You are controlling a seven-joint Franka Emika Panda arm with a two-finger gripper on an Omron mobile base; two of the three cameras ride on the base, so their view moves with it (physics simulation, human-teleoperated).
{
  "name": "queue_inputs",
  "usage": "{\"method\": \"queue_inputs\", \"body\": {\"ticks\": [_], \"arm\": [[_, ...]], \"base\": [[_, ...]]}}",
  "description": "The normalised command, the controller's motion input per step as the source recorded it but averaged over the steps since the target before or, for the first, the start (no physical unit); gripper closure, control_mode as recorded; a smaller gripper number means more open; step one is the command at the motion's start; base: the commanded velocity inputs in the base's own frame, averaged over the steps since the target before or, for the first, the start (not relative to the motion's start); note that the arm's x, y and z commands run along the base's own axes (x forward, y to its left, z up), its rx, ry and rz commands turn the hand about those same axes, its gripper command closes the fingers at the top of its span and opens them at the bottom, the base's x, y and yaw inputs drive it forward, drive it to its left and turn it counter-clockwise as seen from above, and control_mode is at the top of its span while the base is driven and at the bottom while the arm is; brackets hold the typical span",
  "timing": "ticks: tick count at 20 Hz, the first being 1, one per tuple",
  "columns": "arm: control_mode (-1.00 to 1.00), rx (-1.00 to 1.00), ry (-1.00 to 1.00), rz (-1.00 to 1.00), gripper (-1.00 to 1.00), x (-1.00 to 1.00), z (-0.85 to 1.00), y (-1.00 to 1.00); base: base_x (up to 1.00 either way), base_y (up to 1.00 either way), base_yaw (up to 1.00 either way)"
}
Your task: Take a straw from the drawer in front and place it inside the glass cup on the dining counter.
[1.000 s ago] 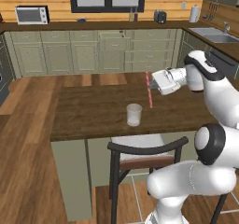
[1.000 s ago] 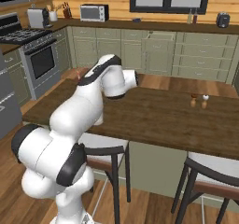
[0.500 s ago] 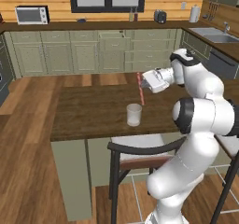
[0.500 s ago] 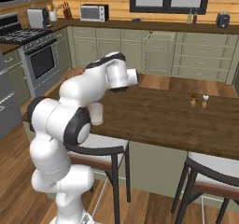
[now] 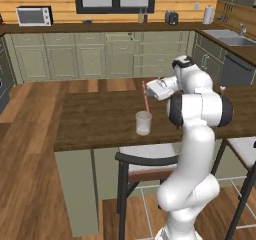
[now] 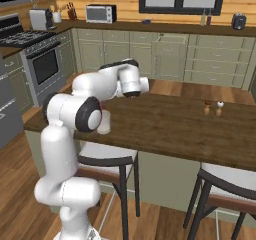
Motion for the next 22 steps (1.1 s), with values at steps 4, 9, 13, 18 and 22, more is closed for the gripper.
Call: {"method": "queue_inputs", "body": {"ticks": [4, 9, 13, 18, 22], "arm": [[-1.00, 0.00, 0.09, 0.00, 1.00, 0.49, -0.37, 0.09], [-1.00, 0.02, 0.05, 0.02, 1.00, 0.66, -0.30, 0.13], [-1.00, 0.02, 0.02, 0.03, 1.00, 0.72, -0.28, 0.01], [-1.00, 0.00, 0.05, 0.02, 1.00, 0.57, -0.40, 0.00], [-1.00, 0.00, 0.04, 0.02, 1.00, 0.22, -0.34, 0.00]], "base": [[0.00, 0.00, 0.00], [0.00, 0.00, 0.00], [0.00, 0.00, 0.00], [0.00, 0.00, 0.00], [0.00, 0.00, 0.00]]}}
